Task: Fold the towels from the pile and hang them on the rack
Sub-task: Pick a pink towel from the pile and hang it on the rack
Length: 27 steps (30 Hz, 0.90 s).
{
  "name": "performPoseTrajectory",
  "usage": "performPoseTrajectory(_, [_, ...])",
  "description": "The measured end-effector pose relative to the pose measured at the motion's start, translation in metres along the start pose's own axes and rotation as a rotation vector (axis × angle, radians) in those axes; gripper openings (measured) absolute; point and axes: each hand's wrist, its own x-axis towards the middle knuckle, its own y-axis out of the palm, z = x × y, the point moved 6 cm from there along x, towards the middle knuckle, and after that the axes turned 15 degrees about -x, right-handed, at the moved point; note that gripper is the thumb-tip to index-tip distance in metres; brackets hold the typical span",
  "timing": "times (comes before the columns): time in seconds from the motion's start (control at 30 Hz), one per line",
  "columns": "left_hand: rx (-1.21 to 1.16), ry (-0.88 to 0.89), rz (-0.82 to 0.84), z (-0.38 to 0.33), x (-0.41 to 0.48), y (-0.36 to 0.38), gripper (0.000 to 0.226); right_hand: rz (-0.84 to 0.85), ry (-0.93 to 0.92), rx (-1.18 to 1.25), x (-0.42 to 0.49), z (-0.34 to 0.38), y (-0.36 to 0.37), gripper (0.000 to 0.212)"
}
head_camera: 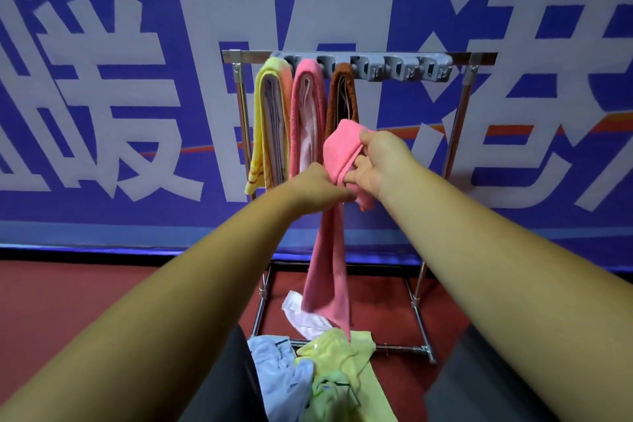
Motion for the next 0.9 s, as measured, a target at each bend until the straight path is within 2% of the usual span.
performPoseTrajectory(0.07, [0.002, 0.073, -0.131, 0.002, 0.005, 0.004, 0.021, -0.002, 0.001, 0.043, -0.001, 0.003, 0.002, 0.043])
performPoseTrajectory(0.13, [0.072, 0.075, -0.274, 0.006, 0.012, 0.005, 0.035, 0.02, -0.014, 0.101, -0.003, 0.008, 0.005, 0.043])
performPoseTrajectory(0.3, [0.219, 0.104, -0.441, 0.007, 0.029, -0.006, 0.015, -0.024, -0.053, 0.182, 0.005, 0.016, -0.008, 0.041])
performPoseTrajectory(0.4, [0.336, 0.19, -0.557, -0.001, 0.034, -0.024, 0.015, -0.121, -0.069, 0.163, 0.009, 0.01, -0.029, 0.043])
performPoseTrajectory(0.47, [0.345, 0.277, -0.591, -0.012, 0.035, -0.033, 0.016, -0.14, -0.015, 0.161, 0.013, -0.003, -0.039, 0.051])
performPoseTrajectory(0.53, [0.36, 0.368, -0.594, -0.026, 0.036, -0.038, 0.012, -0.139, 0.049, -0.027, 0.016, -0.021, -0.043, 0.052])
performPoseTrajectory(0.6, [0.423, 0.448, -0.58, -0.039, 0.037, -0.04, 0.007, -0.15, 0.097, -0.379, 0.025, -0.035, -0.044, 0.037])
performPoseTrajectory(0.63, [0.468, 0.491, -0.568, -0.046, 0.038, -0.038, 0.007, -0.149, 0.146, -0.578, 0.031, -0.042, -0.044, 0.041])
performPoseTrajectory(0.7, [0.554, 0.556, -0.539, -0.058, 0.038, -0.035, 0.005, -0.204, 0.209, -1.038, 0.04, -0.045, -0.049, 0.083])
performPoseTrajectory(0.73, [0.599, 0.576, -0.53, -0.063, 0.039, -0.034, 0.005, -0.274, 0.168, -1.221, 0.042, -0.039, -0.048, 0.1])
performPoseTrajectory(0.77, [0.638, 0.596, -0.523, -0.068, 0.04, -0.033, 0.006, -0.333, 0.092, -1.286, 0.044, -0.03, -0.046, 0.106])
performPoseTrajectory(0.8, [0.672, 0.612, -0.52, -0.072, 0.04, -0.033, 0.007, -0.362, -0.018, -1.267, 0.041, -0.02, -0.042, 0.101])
performPoseTrajectory(0.83, [0.704, 0.624, -0.519, -0.075, 0.041, -0.034, 0.007, -0.358, -0.168, -1.242, 0.039, -0.009, -0.035, 0.086])
performPoseTrajectory(0.9, [0.755, 0.627, -0.518, -0.08, 0.044, -0.039, 0.004, -0.297, -0.411, -1.23, 0.04, 0.011, -0.021, 0.044])
